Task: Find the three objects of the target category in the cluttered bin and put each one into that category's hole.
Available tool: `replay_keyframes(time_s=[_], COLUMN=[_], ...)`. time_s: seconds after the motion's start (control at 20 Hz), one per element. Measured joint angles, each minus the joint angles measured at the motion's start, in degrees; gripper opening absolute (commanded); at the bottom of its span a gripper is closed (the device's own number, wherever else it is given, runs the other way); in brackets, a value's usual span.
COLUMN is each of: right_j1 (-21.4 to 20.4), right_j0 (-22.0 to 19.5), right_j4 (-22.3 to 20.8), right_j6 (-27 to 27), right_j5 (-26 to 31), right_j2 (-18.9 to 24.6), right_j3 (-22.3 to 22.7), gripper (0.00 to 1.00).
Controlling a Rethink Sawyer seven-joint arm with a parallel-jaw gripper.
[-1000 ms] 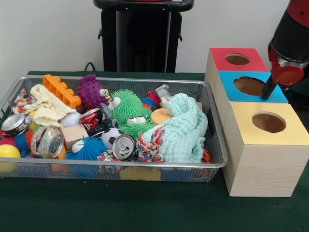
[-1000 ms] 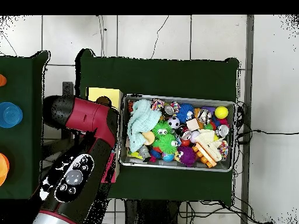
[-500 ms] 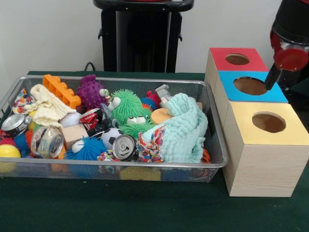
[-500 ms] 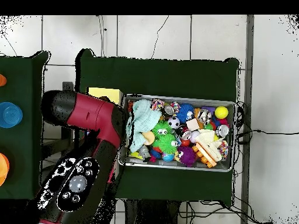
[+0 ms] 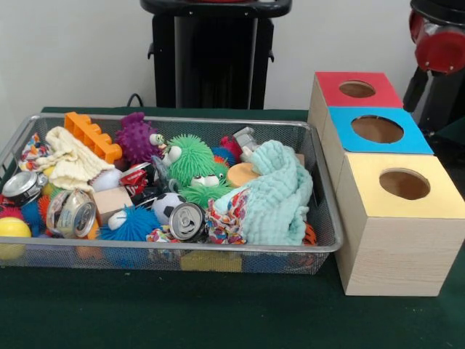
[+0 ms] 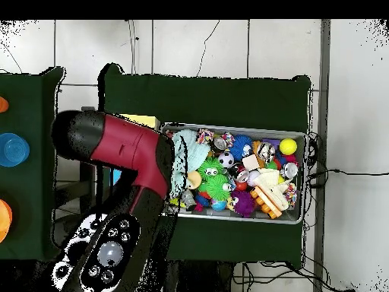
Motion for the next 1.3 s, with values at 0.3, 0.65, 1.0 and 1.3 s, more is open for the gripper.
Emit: replay_keyframes(time_s=[0.3,0.65,1.0,1.3], right_j1=[-3.9,-8.1,-9.9,-10.0], right_j0=[-5.1,-14.9,-20.9,-21.9], right_j4=[0.0,-2.4,-8.2,-14.4], right_j6=[0.0,-1.2,-2.7,-3.1], right_j5=[-1.7,-7.8,-15.0,-16.6], right_j2=[1.4,4.1,6.3,7.9], right_j3=[3.0,7.4,10.5,11.2], gripper=[0.0,0.0,0.0,1.0])
